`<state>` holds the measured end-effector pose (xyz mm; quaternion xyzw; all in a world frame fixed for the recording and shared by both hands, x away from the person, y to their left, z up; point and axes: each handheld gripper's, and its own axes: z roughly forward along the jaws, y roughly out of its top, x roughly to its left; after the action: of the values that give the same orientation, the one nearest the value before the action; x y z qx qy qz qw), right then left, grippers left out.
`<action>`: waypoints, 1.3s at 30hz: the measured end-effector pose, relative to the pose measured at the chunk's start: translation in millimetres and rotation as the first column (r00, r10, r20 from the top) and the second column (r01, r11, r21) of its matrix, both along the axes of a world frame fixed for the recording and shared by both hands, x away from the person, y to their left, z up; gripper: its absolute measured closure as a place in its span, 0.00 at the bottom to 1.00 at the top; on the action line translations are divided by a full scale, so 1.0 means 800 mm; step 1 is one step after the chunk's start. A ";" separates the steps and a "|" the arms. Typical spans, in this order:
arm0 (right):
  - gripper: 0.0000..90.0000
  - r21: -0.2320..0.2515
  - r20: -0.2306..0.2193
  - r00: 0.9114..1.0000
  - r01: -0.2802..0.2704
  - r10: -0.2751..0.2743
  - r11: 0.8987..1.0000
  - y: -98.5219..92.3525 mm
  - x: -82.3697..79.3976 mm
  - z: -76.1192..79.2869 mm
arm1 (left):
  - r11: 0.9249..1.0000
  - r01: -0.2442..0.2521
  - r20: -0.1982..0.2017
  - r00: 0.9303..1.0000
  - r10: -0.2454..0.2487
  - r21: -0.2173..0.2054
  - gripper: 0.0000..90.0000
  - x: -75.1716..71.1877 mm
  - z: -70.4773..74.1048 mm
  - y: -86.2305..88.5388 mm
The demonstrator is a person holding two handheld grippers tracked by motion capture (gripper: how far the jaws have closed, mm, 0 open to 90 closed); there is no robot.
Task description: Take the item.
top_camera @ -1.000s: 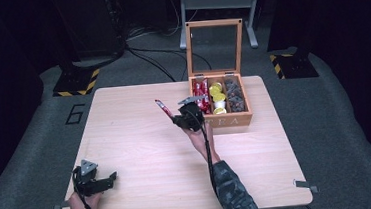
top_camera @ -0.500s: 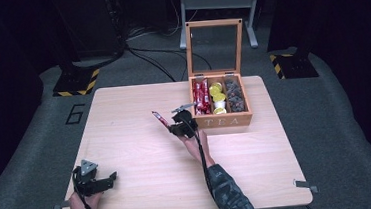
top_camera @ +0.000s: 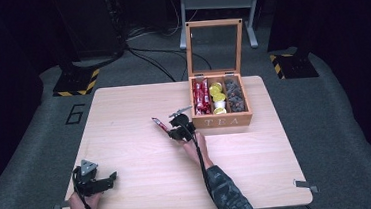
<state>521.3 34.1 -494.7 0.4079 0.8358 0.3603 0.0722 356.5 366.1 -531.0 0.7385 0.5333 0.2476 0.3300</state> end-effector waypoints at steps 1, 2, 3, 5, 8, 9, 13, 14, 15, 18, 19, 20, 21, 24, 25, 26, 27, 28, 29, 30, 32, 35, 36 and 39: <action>0.94 0.003 -0.004 1.000 -0.005 0.005 1.000 0.000 0.000 -0.001 | 1.000 0.000 0.000 1.000 0.000 -0.001 0.16 0.000 0.000 0.000; 0.94 -0.001 -0.006 1.000 0.000 0.000 1.000 0.001 0.001 -0.004 | 1.000 0.000 0.001 1.000 0.000 -0.001 0.16 0.000 0.000 0.000; 0.94 -0.005 -0.011 1.000 -0.001 0.001 1.000 0.002 0.001 -0.005 | 1.000 0.000 0.001 1.000 0.000 -0.001 0.16 0.000 0.000 0.000; 0.93 -0.008 -0.013 1.000 0.002 -0.002 1.000 0.002 0.001 -0.008 | 1.000 -0.001 0.001 1.000 0.001 -0.002 0.16 0.000 0.000 0.000; 0.93 -0.007 -0.020 1.000 0.005 -0.005 1.000 0.003 0.001 -0.011 | 1.000 0.000 0.000 1.000 0.000 -0.001 0.16 0.000 0.000 0.000; 0.93 -0.013 -0.015 1.000 0.000 0.000 1.000 0.003 0.001 -0.012 | 1.000 0.000 0.000 1.000 0.000 -0.002 0.16 0.000 0.000 0.000; 0.93 -0.014 -0.018 1.000 -0.001 0.001 1.000 0.004 0.000 -0.013 | 1.000 0.001 -0.002 1.000 -0.001 -0.003 0.16 0.000 0.000 0.000; 0.93 -0.015 -0.017 1.000 -0.003 0.003 1.000 0.003 0.000 -0.013 | 1.000 0.001 -0.002 1.000 -0.001 -0.003 0.16 0.000 0.000 0.000; 0.93 -0.017 -0.016 1.000 0.000 -0.001 1.000 0.004 0.000 -0.013 | 1.000 0.001 -0.002 1.000 -0.001 -0.003 0.16 0.000 0.000 0.000; 0.92 -0.021 -0.017 1.000 0.001 -0.001 1.000 0.005 -0.001 -0.014 | 1.000 0.001 -0.002 1.000 -0.001 -0.003 0.16 0.000 0.000 0.000; 0.92 -0.022 -0.019 1.000 -0.005 0.004 1.000 0.004 -0.001 -0.014 | 1.000 0.001 -0.002 1.000 -0.002 -0.003 0.16 0.000 0.000 0.000; 0.92 -0.021 -0.020 1.000 -0.003 0.003 1.000 0.005 -0.001 -0.015 | 1.000 0.003 -0.003 1.000 -0.003 -0.002 0.16 0.000 0.000 0.001; 0.92 -0.022 -0.018 1.000 -0.003 0.002 1.000 0.005 -0.001 -0.015 | 1.000 0.002 -0.003 1.000 -0.002 -0.002 0.16 0.000 0.000 0.001; 0.92 -0.024 -0.016 1.000 -0.004 0.004 1.000 0.005 -0.002 -0.015 | 1.000 0.004 -0.004 1.000 -0.004 -0.003 0.16 0.000 0.000 0.001; 0.92 -0.022 -0.019 1.000 -0.006 0.006 1.000 0.005 -0.002 -0.015 | 1.000 0.003 -0.004 1.000 -0.003 -0.002 0.16 0.000 0.000 0.001; 0.91 -0.024 -0.017 1.000 -0.007 0.007 1.000 0.004 -0.002 -0.015 | 1.000 0.003 -0.004 1.000 -0.003 -0.002 0.16 0.000 0.000 0.001; 0.91 -0.023 -0.019 1.000 -0.006 0.006 1.000 0.004 -0.002 -0.015 | 1.000 0.004 -0.004 1.000 -0.004 -0.003 0.16 0.000 0.000 0.001; 0.91 -0.022 -0.019 1.000 -0.007 0.007 1.000 0.004 -0.002 -0.015 | 1.000 0.004 -0.004 1.000 -0.004 -0.003 0.16 0.000 0.000 0.001; 0.90 -0.024 -0.017 1.000 -0.007 0.006 1.000 0.004 -0.002 -0.015 | 1.000 0.003 -0.004 1.000 -0.003 -0.002 0.16 0.000 0.000 0.001; 0.87 -0.025 -0.017 1.000 -0.008 0.008 1.000 0.003 -0.003 -0.015 | 1.000 0.004 -0.004 1.000 -0.004 -0.003 0.16 0.000 0.000 0.001; 0.82 -0.017 -0.018 1.000 -0.005 0.005 1.000 0.003 -0.003 -0.015 | 1.000 0.003 -0.004 1.000 -0.003 -0.004 0.16 0.000 0.000 0.001; 0.68 -0.009 -0.021 1.000 0.002 -0.002 1.000 0.001 -0.004 -0.013 | 1.000 0.003 -0.003 1.000 -0.003 -0.004 0.16 0.000 0.000 0.001; 0.61 -0.004 -0.023 1.000 0.010 -0.010 1.000 0.000 -0.004 -0.012 | 1.000 0.003 -0.002 1.000 -0.003 -0.003 0.16 0.000 0.000 0.001; 0.47 0.005 -0.028 1.000 0.008 -0.007 1.000 -0.003 -0.005 -0.011 | 1.000 0.002 -0.001 1.000 -0.002 -0.002 0.16 0.000 0.000 0.000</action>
<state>517.0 31.8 -503.8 0.4163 0.8343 0.3563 0.0607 356.7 366.4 -531.0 0.7388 0.5330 0.2464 0.3307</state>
